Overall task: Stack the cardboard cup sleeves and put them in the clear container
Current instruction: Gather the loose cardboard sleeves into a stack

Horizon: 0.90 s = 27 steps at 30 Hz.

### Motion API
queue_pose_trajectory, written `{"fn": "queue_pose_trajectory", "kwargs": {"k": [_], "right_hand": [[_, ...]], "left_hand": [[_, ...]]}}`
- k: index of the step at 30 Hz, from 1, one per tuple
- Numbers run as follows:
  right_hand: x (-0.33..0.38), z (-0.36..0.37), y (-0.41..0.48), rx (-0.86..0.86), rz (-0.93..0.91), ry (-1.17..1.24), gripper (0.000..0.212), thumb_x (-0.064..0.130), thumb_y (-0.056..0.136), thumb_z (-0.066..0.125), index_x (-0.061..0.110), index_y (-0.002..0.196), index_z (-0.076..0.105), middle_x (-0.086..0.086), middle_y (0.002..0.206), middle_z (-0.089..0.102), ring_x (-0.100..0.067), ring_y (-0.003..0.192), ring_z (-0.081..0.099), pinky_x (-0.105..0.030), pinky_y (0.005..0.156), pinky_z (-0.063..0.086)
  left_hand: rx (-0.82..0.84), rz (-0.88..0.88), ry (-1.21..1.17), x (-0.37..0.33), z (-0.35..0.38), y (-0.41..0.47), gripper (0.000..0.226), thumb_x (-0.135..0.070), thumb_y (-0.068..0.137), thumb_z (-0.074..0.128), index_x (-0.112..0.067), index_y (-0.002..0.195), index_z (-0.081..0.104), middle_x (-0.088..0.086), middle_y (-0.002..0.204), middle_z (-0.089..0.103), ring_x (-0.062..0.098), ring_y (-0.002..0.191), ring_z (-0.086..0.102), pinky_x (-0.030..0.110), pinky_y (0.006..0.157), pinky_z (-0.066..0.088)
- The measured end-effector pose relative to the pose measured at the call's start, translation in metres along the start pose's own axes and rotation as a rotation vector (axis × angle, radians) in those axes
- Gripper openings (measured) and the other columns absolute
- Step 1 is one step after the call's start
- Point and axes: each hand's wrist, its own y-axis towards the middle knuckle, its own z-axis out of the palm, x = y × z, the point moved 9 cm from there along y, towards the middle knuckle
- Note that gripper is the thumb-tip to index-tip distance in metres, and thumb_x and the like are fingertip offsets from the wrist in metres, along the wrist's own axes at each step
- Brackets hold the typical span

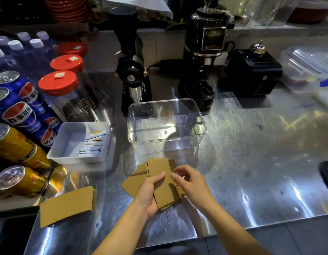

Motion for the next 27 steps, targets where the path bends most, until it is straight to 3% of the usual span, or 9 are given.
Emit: {"fn": "queue_pose_trajectory", "kwargs": {"k": [2,4,6,9,14,18,22,27], "right_hand": [[-0.002,-0.002,0.002,-0.056,0.007,-0.035,0.009,0.031,0.081,0.065,0.023,0.084,0.062,0.001,0.076,0.064,0.0,0.061,0.054,-0.01,0.054,0.043],[-0.005,-0.005,0.005,-0.109,0.031,-0.192,0.018,0.033,0.08,0.064,0.019,0.091,0.061,0.003,0.08,0.062,-0.007,0.071,0.056,-0.012,0.055,0.042],[-0.009,-0.004,0.008,-0.108,0.062,-0.42,0.037,0.038,0.077,0.066,0.015,0.105,0.055,-0.001,0.098,0.059,-0.017,0.089,0.056,-0.023,0.068,0.046],[-0.015,0.009,0.01,-0.045,0.118,-0.67,0.069,0.053,0.067,0.07,0.011,0.115,0.045,-0.007,0.115,0.053,-0.026,0.108,0.051,-0.038,0.086,0.045],[-0.016,0.019,0.008,-0.027,0.109,-0.864,0.074,0.055,0.058,0.074,0.012,0.109,0.043,-0.01,0.112,0.055,-0.028,0.105,0.05,-0.036,0.083,0.041],[-0.03,0.01,0.009,-0.02,0.232,-0.643,0.06,0.045,0.056,0.08,0.012,0.092,0.045,-0.009,0.1,0.057,-0.029,0.096,0.053,-0.034,0.069,0.041],[-0.04,0.0,0.006,-0.037,0.26,-0.388,0.035,0.03,0.071,0.07,0.02,0.069,0.037,-0.003,0.078,0.054,-0.017,0.068,0.05,-0.029,0.051,0.032],[-0.034,-0.035,0.003,-0.232,0.224,-0.187,0.024,0.019,0.082,0.062,0.017,0.069,0.042,0.0,0.066,0.05,-0.016,0.062,0.048,-0.034,0.058,0.042]], "left_hand": [[-0.012,0.032,-0.017,-0.004,-0.007,-0.002,0.035,-0.018,0.077,0.059,0.003,0.104,0.068,0.022,0.098,0.07,0.034,0.085,0.065,0.053,0.092,0.047],[-0.01,0.092,-0.053,-0.013,-0.014,-0.004,0.029,-0.017,0.072,0.061,0.003,0.089,0.072,0.018,0.083,0.073,0.029,0.073,0.069,0.044,0.079,0.056],[-0.021,0.131,-0.072,-0.02,-0.021,-0.006,0.025,-0.018,0.07,0.061,0.002,0.078,0.074,0.015,0.073,0.072,0.027,0.064,0.069,0.039,0.068,0.059],[-0.042,0.156,-0.093,-0.029,-0.034,-0.012,0.027,-0.022,0.073,0.06,0.001,0.078,0.073,0.015,0.071,0.07,0.027,0.062,0.065,0.037,0.064,0.058],[-0.079,0.198,-0.087,-0.039,-0.05,-0.017,0.027,-0.026,0.07,0.064,-0.003,0.075,0.076,0.012,0.07,0.072,0.022,0.061,0.067,0.035,0.069,0.056],[-0.064,0.2,-0.109,-0.039,-0.05,-0.017,0.025,-0.024,0.07,0.065,-0.003,0.073,0.076,0.011,0.069,0.072,0.02,0.061,0.068,0.036,0.074,0.055],[-0.064,0.192,-0.103,-0.037,-0.047,-0.015,0.024,-0.025,0.068,0.067,-0.004,0.073,0.077,0.011,0.071,0.073,0.021,0.062,0.068,0.037,0.076,0.054],[-0.072,0.147,-0.108,-0.03,-0.035,-0.011,0.035,-0.023,0.065,0.069,0.002,0.09,0.069,0.014,0.075,0.07,0.026,0.068,0.063,0.038,0.075,0.051]]}}
